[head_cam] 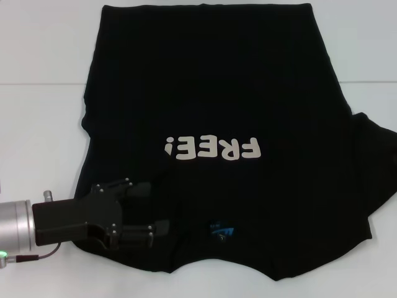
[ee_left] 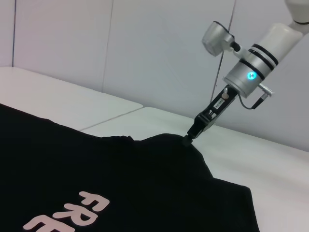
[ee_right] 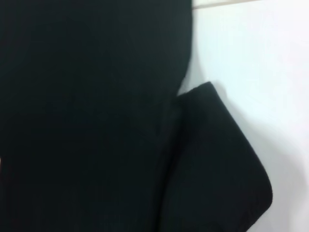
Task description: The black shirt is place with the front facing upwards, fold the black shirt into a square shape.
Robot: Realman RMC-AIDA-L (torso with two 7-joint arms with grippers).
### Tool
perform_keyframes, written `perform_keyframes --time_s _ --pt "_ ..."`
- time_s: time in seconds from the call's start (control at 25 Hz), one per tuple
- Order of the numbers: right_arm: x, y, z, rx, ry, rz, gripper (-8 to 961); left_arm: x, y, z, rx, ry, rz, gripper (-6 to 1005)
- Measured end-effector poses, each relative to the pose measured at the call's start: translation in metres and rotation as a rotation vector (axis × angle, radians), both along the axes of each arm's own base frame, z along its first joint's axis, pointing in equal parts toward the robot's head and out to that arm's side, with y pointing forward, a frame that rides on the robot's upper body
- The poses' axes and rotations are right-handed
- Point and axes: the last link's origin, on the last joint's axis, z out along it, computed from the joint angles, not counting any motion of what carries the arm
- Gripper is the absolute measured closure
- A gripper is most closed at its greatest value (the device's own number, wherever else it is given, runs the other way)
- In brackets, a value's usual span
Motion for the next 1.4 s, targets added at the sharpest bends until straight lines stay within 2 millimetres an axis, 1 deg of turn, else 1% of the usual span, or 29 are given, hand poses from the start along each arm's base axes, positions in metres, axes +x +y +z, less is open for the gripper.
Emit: perform_keyframes --time_s 0.2,0.36,0.52,0.64,0.8,1.08,1.16,1.28,1.4 --pt "-0.003 -0.003 0.013 0.026 0.044 0.054 921 0.000 0.000 0.000 -0.001 -0.002 0.004 91" --pt "-0.010 0.000 0.021 0.045 0.037 0.086 914 -0.001 -0.001 0.000 -0.005 -0.003 0.012 91" --pt "-0.014 0.002 0.025 0.055 0.041 0.110 907 -0.003 -0.002 0.001 -0.004 -0.002 0.018 91" --pt "-0.019 0.003 0.023 0.041 0.047 0.140 902 -0.004 -0.002 0.001 -0.006 -0.001 0.023 91" --pt "-0.040 0.011 0.009 -0.021 0.045 0.216 894 -0.004 -0.003 0.001 -0.009 -0.004 0.032 91" --pt "-0.087 0.020 -0.034 -0.173 -0.006 0.349 882 -0.005 -0.003 0.001 -0.011 -0.004 0.035 90" --pt "-0.097 0.021 -0.044 -0.202 -0.017 0.376 878 -0.005 -0.004 0.000 -0.013 -0.006 0.039 90" --pt "-0.109 0.021 -0.057 -0.242 -0.021 0.402 873 -0.006 -0.006 -0.001 -0.019 -0.012 0.046 90" --pt "-0.114 0.020 -0.066 -0.274 -0.003 0.399 867 -0.007 -0.007 -0.001 -0.016 -0.016 0.050 91"
